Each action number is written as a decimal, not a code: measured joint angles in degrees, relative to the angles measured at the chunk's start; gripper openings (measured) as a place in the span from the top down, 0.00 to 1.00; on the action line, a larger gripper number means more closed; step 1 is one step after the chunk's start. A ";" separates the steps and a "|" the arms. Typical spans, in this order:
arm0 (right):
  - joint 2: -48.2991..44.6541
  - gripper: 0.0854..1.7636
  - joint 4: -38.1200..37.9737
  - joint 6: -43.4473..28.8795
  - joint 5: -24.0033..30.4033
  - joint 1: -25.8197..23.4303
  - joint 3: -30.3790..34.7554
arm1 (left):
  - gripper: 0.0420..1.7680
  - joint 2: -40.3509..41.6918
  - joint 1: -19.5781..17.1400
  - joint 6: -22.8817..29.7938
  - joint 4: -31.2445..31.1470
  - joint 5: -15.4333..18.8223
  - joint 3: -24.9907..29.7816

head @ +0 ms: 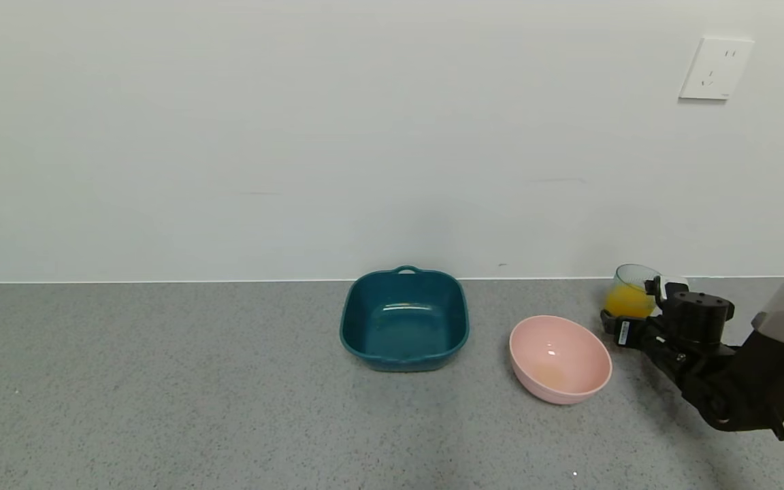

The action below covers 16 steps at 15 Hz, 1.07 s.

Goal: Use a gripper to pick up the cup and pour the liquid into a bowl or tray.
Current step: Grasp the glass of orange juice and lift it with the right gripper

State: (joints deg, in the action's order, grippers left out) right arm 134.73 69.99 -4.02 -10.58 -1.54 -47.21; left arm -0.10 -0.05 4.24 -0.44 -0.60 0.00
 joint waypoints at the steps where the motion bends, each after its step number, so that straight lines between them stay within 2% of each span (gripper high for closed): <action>1: 0.72 0.03 0.11 0.00 -0.13 -0.09 -0.83 | 0.03 0.00 0.00 0.00 0.00 0.00 0.00; 16: 7.94 0.03 0.18 0.09 -3.85 0.99 -11.79 | 0.03 0.00 0.05 0.00 0.00 0.02 0.00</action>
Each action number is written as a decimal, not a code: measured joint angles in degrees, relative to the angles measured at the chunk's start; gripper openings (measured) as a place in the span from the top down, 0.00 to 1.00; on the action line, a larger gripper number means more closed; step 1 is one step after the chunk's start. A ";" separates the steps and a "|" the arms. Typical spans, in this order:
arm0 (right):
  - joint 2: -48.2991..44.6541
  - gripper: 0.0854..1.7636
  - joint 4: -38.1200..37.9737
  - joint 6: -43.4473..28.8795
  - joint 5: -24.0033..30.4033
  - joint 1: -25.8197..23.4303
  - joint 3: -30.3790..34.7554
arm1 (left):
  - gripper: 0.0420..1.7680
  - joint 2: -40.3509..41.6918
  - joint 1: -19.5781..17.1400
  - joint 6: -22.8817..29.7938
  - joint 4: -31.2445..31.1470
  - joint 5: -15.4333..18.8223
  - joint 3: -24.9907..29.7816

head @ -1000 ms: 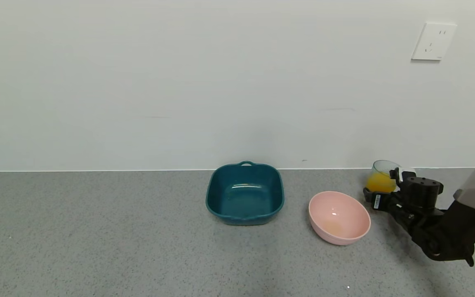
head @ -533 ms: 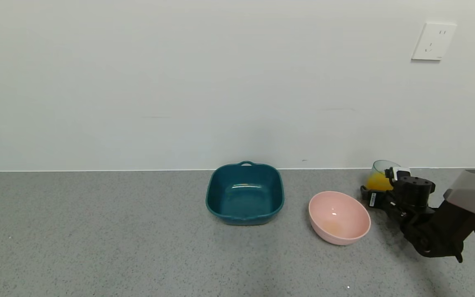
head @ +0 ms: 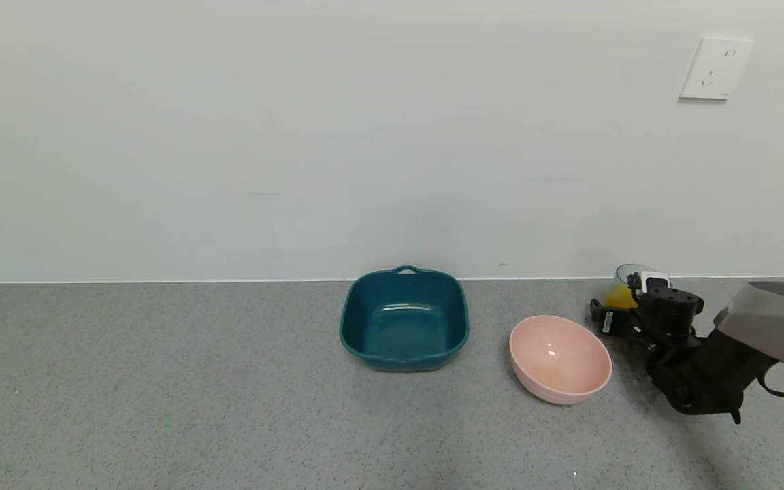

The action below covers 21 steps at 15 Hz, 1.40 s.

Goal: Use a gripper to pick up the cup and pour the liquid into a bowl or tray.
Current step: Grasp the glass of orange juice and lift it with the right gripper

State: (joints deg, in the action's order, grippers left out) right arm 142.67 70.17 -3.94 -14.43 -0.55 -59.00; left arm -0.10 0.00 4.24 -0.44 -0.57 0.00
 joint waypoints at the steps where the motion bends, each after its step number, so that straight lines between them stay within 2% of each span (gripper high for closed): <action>1: 0.55 0.03 0.00 0.02 -0.23 0.02 -0.83 | 0.03 0.00 -0.05 0.00 0.00 -0.02 0.00; 12: 3.34 0.03 -0.30 -0.07 -0.33 -0.07 -5.80 | 0.03 0.00 -0.02 0.00 0.02 -0.02 0.00; 14: 3.32 0.19 -0.33 -0.09 -0.33 -0.16 -5.80 | 0.03 0.00 -0.05 -0.02 0.02 -0.02 0.00; 15: 3.30 0.24 -0.33 -0.09 -0.34 -0.13 -5.74 | 0.03 0.00 -0.05 0.00 0.00 -0.02 0.00; 21: 3.06 0.25 -0.29 -0.09 -0.33 -0.02 -5.44 | 0.03 0.00 -0.05 0.00 0.00 -0.02 0.00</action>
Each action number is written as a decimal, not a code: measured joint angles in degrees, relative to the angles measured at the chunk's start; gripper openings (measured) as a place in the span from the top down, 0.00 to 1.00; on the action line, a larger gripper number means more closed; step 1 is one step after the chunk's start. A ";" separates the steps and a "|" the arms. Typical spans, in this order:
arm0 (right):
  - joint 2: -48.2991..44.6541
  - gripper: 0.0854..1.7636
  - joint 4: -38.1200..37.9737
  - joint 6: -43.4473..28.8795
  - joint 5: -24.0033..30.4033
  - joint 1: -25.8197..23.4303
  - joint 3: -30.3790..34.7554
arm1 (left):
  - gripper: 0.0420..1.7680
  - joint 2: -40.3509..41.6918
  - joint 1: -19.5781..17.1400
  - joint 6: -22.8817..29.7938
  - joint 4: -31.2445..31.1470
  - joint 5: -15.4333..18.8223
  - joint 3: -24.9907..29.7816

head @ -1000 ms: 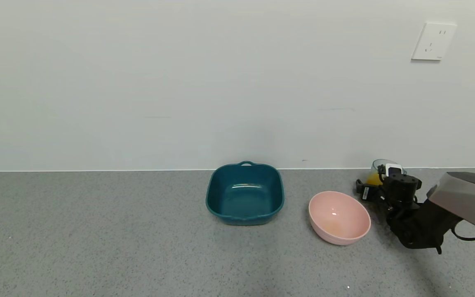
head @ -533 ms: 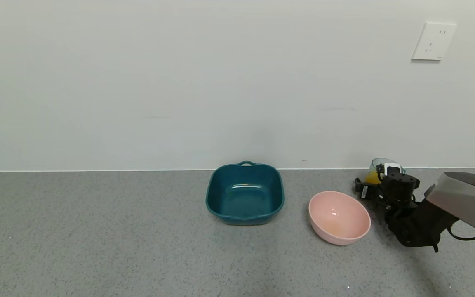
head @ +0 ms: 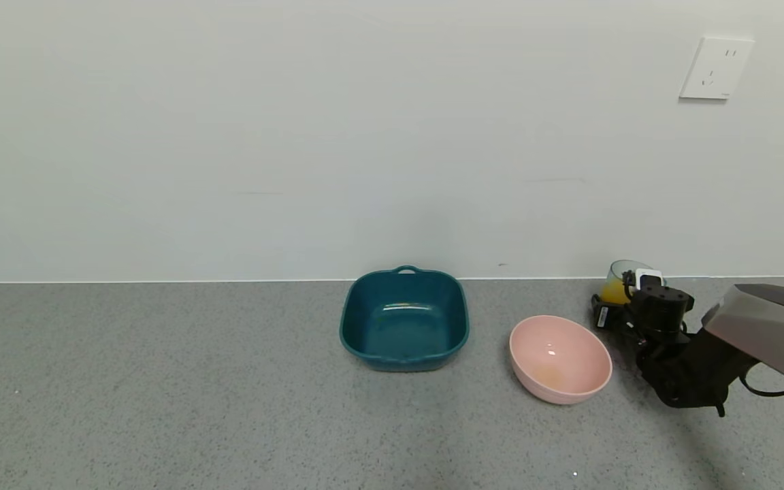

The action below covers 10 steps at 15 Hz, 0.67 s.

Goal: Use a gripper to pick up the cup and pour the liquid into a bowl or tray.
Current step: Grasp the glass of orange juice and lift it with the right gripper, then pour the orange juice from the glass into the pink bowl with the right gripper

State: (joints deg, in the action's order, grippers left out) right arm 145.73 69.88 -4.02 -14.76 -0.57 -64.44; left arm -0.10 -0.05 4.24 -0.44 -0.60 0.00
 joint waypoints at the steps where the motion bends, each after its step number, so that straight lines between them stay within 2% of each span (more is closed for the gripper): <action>1: -0.05 0.25 -0.01 0.00 0.00 -0.09 0.02 | 0.03 0.00 0.00 0.00 0.00 0.02 0.00; 10: -2.39 0.25 0.00 -0.07 0.30 -0.46 1.62 | 0.03 0.00 -0.02 -0.02 0.00 0.00 0.00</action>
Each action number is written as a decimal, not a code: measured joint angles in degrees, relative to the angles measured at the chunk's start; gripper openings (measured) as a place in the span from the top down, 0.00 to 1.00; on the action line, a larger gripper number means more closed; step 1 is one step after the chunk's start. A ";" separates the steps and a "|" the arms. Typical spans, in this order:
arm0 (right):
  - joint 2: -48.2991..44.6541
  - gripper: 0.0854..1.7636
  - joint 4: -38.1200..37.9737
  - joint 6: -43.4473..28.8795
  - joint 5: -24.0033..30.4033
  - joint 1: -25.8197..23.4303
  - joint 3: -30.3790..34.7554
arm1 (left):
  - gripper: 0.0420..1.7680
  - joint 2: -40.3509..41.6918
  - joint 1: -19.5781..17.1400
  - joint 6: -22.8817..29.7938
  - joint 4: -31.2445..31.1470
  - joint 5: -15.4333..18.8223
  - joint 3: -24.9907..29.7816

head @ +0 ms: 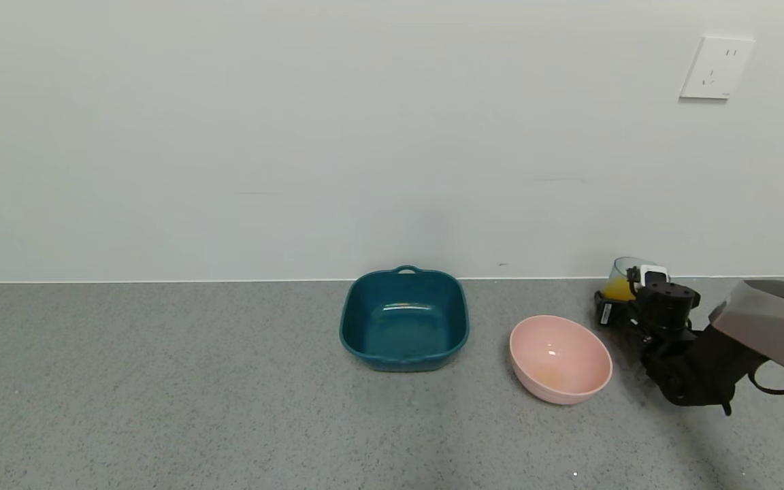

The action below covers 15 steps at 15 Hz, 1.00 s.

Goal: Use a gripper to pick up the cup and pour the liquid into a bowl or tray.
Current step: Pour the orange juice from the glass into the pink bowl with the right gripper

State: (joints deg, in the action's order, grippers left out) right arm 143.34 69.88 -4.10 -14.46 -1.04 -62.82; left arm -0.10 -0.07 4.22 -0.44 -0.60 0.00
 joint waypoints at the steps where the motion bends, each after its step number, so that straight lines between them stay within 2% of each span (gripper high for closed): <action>1: -0.76 0.25 0.00 0.00 0.10 -0.04 0.52 | 0.03 0.00 0.00 0.02 0.00 0.02 0.00; 5: -5.44 0.25 0.11 0.09 0.99 0.29 4.89 | 0.03 0.00 0.00 0.02 0.00 0.00 0.00; 11: -14.79 0.25 0.60 1.38 4.46 0.55 15.86 | 0.03 0.00 0.02 0.02 0.00 0.00 0.00; 15: -19.49 0.25 7.05 5.74 7.35 0.49 24.19 | 0.03 0.00 0.02 0.02 0.00 0.02 0.00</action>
State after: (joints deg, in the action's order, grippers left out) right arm 123.84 76.92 1.65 -7.11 -0.55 -38.63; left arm -0.10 -0.05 4.24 -0.44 -0.57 0.00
